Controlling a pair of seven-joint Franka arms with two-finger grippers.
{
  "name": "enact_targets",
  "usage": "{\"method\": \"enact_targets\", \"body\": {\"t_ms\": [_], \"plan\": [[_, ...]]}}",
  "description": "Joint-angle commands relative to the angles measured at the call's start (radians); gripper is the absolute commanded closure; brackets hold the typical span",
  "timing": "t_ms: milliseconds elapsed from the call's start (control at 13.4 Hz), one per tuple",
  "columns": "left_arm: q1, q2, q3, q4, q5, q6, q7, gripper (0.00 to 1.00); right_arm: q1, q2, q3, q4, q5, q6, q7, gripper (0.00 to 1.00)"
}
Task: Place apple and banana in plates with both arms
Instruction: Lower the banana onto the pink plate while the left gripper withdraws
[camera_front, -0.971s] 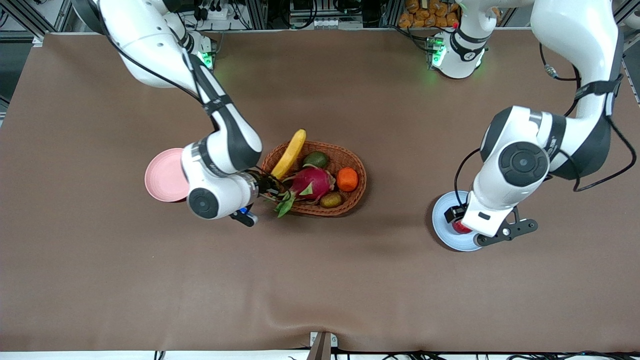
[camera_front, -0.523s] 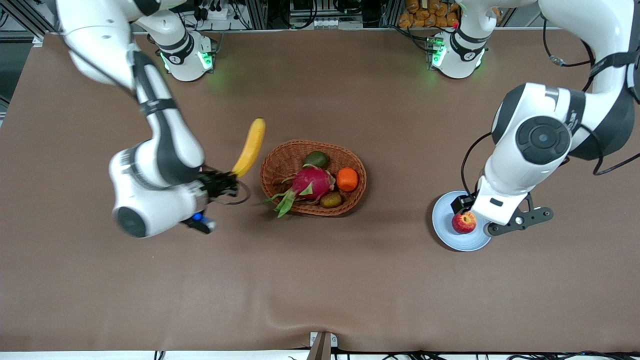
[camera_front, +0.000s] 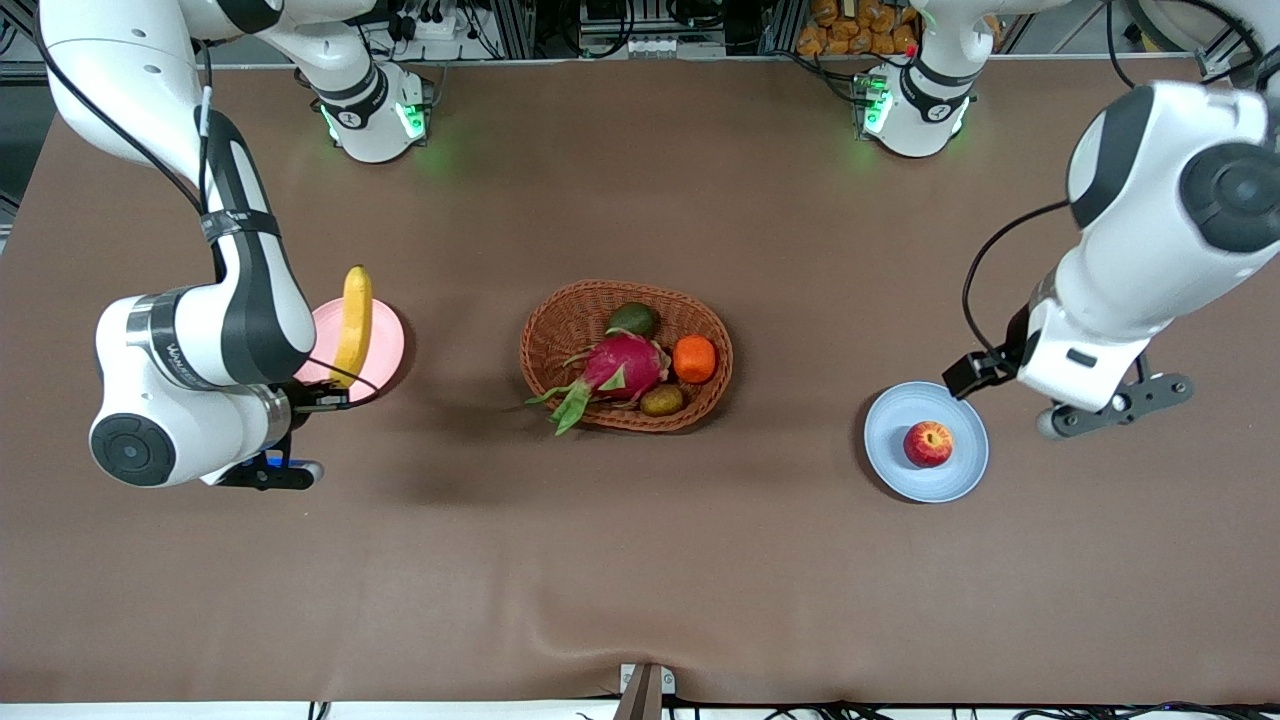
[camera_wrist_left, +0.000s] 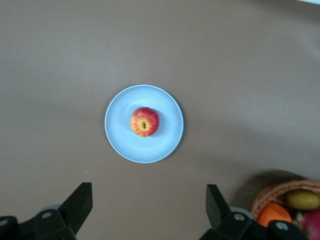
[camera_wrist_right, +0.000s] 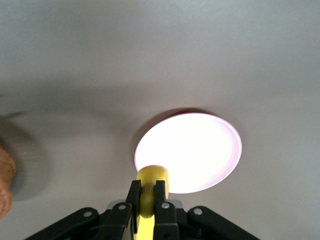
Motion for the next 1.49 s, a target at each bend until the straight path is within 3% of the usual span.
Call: {"method": "enact_targets", "body": {"t_ms": [0,224,598,822,896,971,1046,1195,1419], "plan": [[0.034,-0.062,-0.003,-0.002,-0.077,-0.046,0.046,0.00,-0.054,-0.015,0.019,-0.076,-0.025,0.043,-0.043,1.00],[0.083,-0.098,-0.003,-0.002,-0.117,-0.086,0.066,0.00,-0.059,-0.076,0.019,-0.270,-0.027,0.236,-0.058,1.00],[0.111,-0.169,0.009,-0.005,-0.134,-0.176,0.219,0.00,-0.060,-0.124,0.019,-0.445,-0.028,0.385,-0.064,1.00],[0.084,-0.206,0.078,-0.013,-0.135,-0.224,0.318,0.00,-0.074,-0.127,0.018,-0.499,-0.034,0.467,-0.085,1.00],[0.071,-0.215,0.101,-0.013,-0.140,-0.245,0.336,0.00,-0.085,-0.124,0.018,-0.499,-0.034,0.467,-0.092,0.93],[0.044,-0.226,0.141,-0.014,-0.140,-0.258,0.358,0.00,-0.086,-0.122,0.018,-0.495,-0.034,0.465,-0.093,0.36],[0.003,-0.235,0.199,-0.014,-0.141,-0.272,0.382,0.00,-0.092,-0.119,0.019,-0.483,-0.034,0.459,-0.092,0.00],[-0.065,-0.249,0.305,-0.014,-0.146,-0.296,0.477,0.00,-0.096,-0.118,0.019,-0.418,-0.031,0.420,-0.092,0.00],[-0.071,-0.283,0.322,-0.048,-0.154,-0.328,0.568,0.00,-0.099,-0.101,0.021,-0.160,-0.021,0.170,-0.092,0.00]]}}
